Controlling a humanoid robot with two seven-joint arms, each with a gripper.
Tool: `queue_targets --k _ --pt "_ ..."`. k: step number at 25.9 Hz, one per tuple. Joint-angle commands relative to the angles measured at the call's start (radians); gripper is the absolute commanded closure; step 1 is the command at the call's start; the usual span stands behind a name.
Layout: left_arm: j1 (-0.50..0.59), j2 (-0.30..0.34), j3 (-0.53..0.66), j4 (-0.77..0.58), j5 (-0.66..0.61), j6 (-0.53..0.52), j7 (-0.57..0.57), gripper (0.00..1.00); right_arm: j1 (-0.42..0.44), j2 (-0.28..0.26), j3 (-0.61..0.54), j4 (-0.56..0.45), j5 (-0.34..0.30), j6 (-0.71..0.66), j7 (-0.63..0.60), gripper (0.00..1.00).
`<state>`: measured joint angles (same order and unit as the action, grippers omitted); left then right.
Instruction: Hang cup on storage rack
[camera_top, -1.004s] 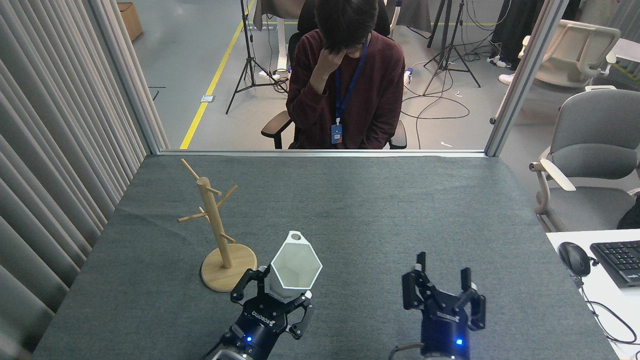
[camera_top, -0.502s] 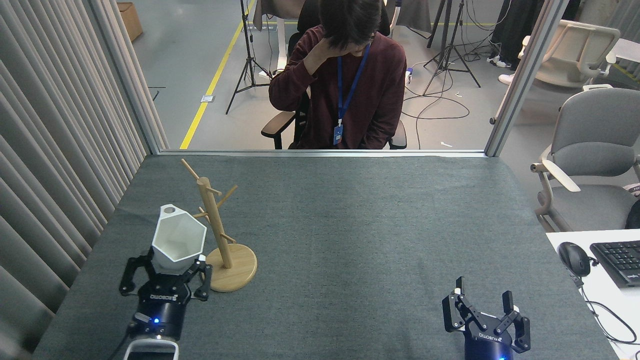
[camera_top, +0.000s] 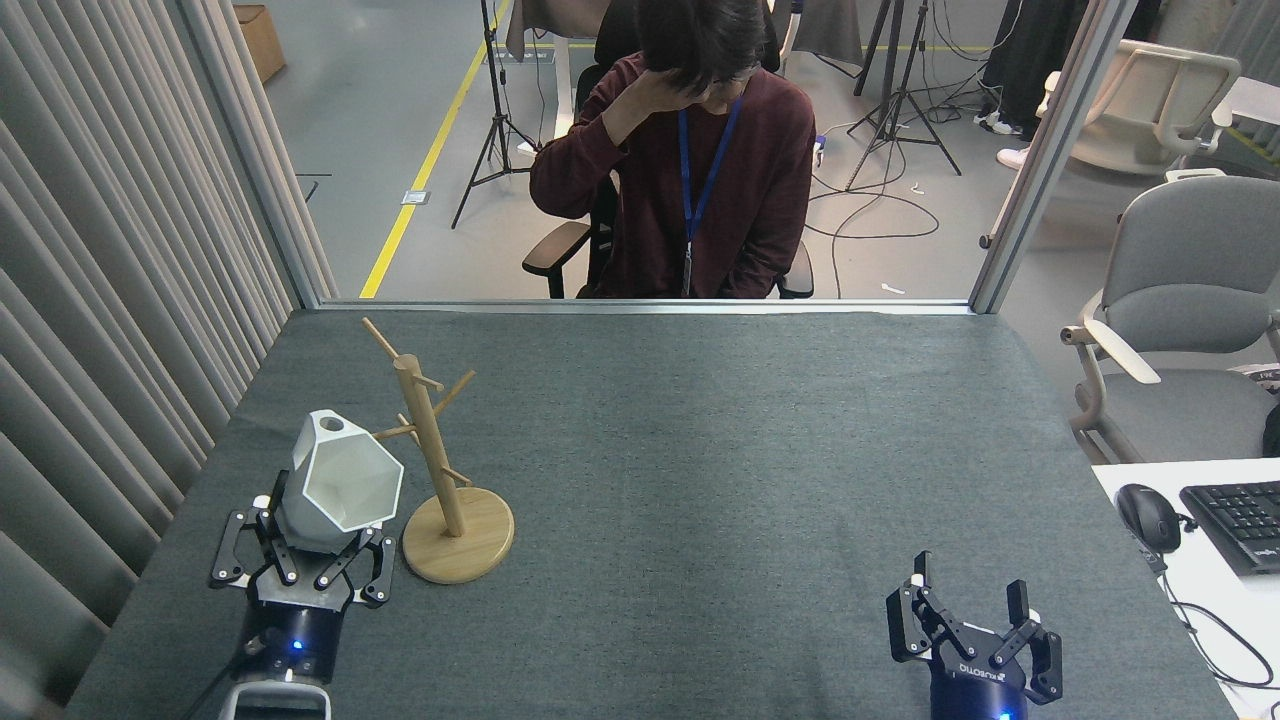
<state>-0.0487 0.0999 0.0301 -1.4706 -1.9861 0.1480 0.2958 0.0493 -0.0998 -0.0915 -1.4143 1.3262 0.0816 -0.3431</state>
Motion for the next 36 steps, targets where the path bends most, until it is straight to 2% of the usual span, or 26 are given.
queue_targets --k 1,21,25,27,28,30,31,36 --pt "-0.022 -0.026 0.001 0.050 -0.053 0.002 -0.001 0.39 0.000 0.000 -0.002 0.000 -0.001 -0.002 0.000 0.02" --pt "-0.120 -0.029 -0.004 0.224 -0.088 0.053 0.002 0.39 -0.002 -0.003 -0.005 0.002 -0.008 -0.005 -0.005 0.02" --pt "-0.135 -0.055 -0.012 0.234 -0.112 0.056 0.000 0.38 -0.002 0.000 -0.008 0.002 -0.008 -0.003 -0.005 0.02" --pt "-0.141 -0.060 -0.013 0.236 -0.114 0.056 0.002 0.35 -0.003 0.000 -0.008 0.002 -0.008 -0.003 -0.005 0.02" --pt "-0.146 -0.060 -0.013 0.236 -0.114 0.056 0.000 0.29 -0.003 -0.001 -0.008 0.002 -0.008 -0.003 -0.005 0.02" --pt "-0.146 -0.060 -0.015 0.234 -0.114 0.055 0.002 0.06 -0.005 -0.001 -0.010 0.002 -0.010 -0.005 -0.005 0.02" --pt "-0.146 -0.060 -0.018 0.234 -0.114 0.055 0.002 0.01 -0.005 -0.003 -0.011 0.002 -0.008 -0.003 -0.005 0.02" --pt "-0.140 -0.060 -0.042 0.227 -0.112 0.048 0.002 0.01 -0.005 -0.001 -0.013 0.002 -0.010 -0.003 -0.005 0.02"
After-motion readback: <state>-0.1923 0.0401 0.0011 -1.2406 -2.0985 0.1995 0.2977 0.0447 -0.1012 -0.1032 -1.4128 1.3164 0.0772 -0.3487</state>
